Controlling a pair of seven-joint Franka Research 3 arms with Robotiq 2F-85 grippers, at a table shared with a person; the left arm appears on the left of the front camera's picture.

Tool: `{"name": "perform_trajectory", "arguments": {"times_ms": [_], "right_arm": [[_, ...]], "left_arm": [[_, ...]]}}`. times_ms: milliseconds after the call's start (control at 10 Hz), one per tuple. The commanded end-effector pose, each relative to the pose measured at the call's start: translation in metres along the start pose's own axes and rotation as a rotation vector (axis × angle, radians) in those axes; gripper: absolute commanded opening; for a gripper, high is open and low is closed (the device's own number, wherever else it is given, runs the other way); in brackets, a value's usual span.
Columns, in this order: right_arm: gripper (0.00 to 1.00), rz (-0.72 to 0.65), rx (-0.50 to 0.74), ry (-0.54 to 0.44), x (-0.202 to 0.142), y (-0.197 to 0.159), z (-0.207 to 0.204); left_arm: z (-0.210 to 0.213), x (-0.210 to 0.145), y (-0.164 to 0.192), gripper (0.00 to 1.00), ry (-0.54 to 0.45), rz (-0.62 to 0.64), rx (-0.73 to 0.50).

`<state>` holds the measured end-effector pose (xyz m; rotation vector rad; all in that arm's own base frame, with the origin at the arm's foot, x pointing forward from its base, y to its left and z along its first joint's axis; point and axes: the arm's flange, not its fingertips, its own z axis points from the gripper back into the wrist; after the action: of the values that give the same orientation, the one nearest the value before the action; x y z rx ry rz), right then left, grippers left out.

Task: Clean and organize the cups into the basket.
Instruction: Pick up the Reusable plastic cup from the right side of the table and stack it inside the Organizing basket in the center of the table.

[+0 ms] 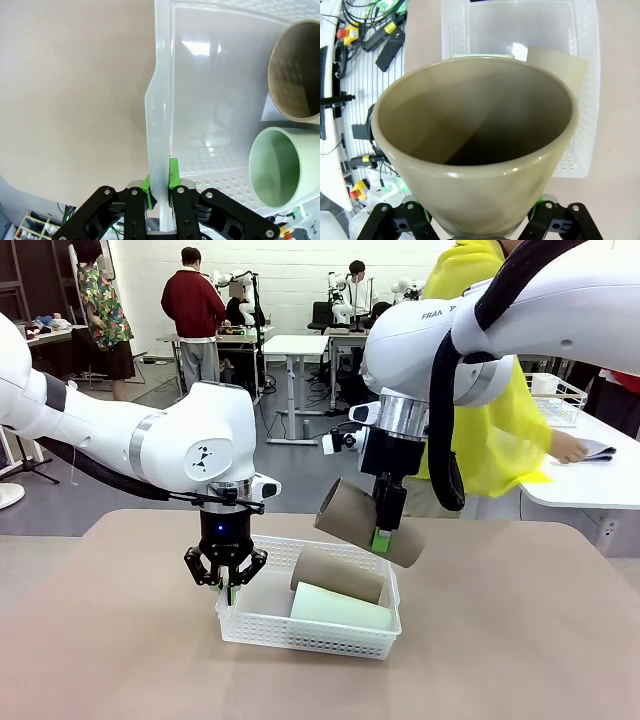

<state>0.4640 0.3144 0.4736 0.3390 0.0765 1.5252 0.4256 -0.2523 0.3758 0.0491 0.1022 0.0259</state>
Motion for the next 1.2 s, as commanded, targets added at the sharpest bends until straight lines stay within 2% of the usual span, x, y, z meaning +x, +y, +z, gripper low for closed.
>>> {"name": "perform_trajectory", "arguments": {"times_ms": [0,200,400,700,1100], "right_arm": [[0.82,-0.078,-0.112,0.056,0.017,0.004,-0.006],[0.82,-0.099,-0.188,0.105,0.042,0.003,-0.023],[0.82,-0.100,-0.200,0.098,0.048,0.001,-0.035],[0.82,-0.124,-0.196,0.149,0.059,0.001,-0.056],[0.82,-0.107,-0.205,0.142,0.057,-0.006,-0.077]], "left_arm": [[0.003,0.001,0.001,0.00,-0.010,0.002,0.001],[0.003,0.001,0.001,0.00,-0.010,0.002,0.001],[0.003,0.001,0.001,0.00,-0.010,0.002,0.001],[0.003,0.001,0.001,0.00,-0.010,0.002,0.001],[0.003,0.001,0.001,0.00,-0.010,0.002,0.001]]}}
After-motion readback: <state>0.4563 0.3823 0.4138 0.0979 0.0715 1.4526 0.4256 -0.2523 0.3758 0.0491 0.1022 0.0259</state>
